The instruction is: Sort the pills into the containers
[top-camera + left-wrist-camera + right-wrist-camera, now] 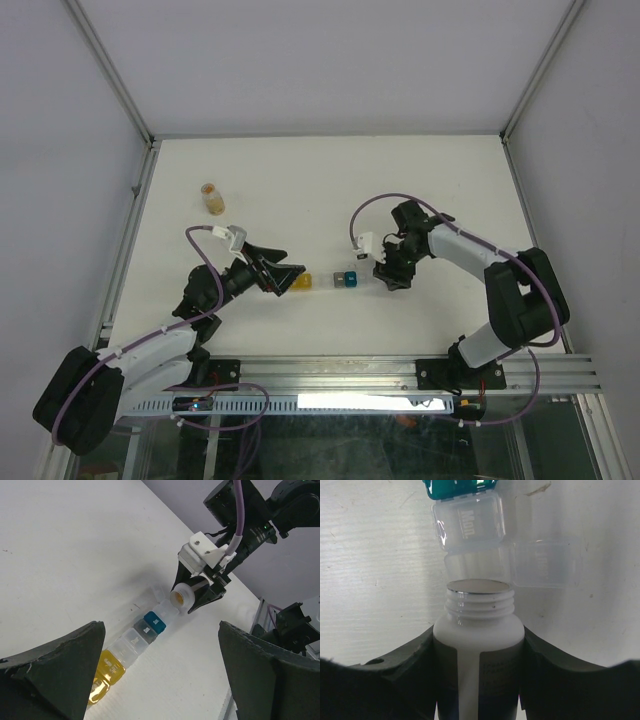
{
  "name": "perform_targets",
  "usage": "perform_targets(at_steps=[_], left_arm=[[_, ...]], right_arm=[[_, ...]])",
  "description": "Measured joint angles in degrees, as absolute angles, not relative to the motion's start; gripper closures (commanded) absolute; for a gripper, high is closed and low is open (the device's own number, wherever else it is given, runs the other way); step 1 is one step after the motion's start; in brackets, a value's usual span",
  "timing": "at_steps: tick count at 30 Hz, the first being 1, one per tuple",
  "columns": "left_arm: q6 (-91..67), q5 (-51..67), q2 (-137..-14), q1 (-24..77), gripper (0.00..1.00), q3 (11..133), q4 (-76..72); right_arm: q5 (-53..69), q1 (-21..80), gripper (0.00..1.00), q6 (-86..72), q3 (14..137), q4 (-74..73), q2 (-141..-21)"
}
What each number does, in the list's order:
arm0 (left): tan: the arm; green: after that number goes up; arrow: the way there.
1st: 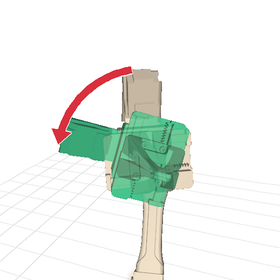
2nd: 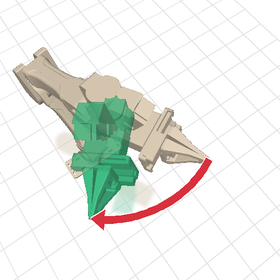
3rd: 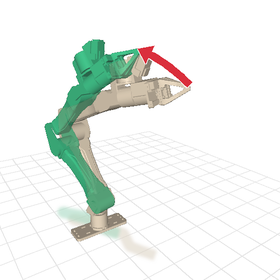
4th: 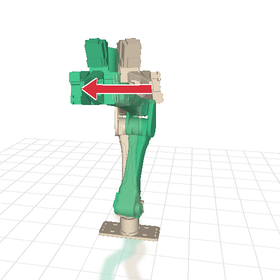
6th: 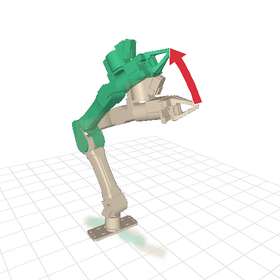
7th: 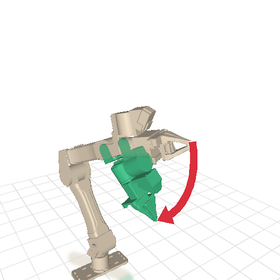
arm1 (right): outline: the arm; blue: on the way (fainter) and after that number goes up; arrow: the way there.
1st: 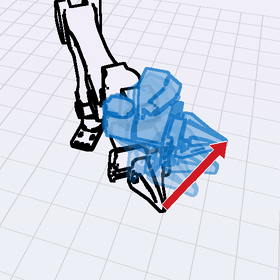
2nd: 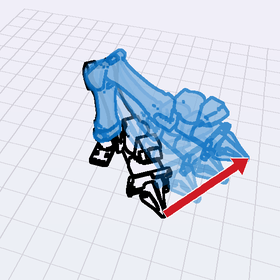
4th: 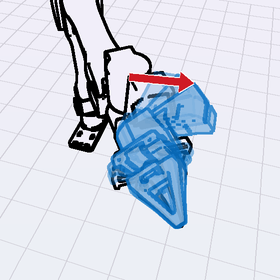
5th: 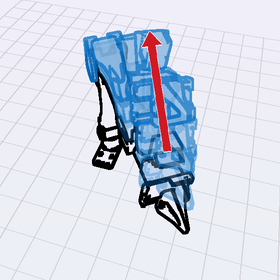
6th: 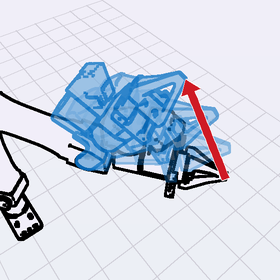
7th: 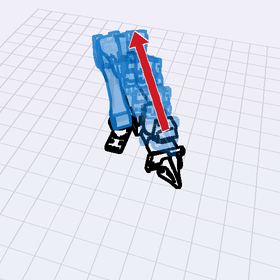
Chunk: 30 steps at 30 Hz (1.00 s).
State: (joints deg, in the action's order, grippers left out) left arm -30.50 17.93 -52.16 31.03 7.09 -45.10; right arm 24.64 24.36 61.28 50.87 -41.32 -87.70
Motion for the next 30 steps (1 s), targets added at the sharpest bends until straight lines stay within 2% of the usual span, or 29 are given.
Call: perform_targets(at_steps=[30], left_arm=[[-30.1, 17.9, -50.8, 31.0, 0.01, 6.8, -42.5]], right_arm=[[12.5, 31.2, 1.0, 58.7, 58.6, -49.6, -93.2]])
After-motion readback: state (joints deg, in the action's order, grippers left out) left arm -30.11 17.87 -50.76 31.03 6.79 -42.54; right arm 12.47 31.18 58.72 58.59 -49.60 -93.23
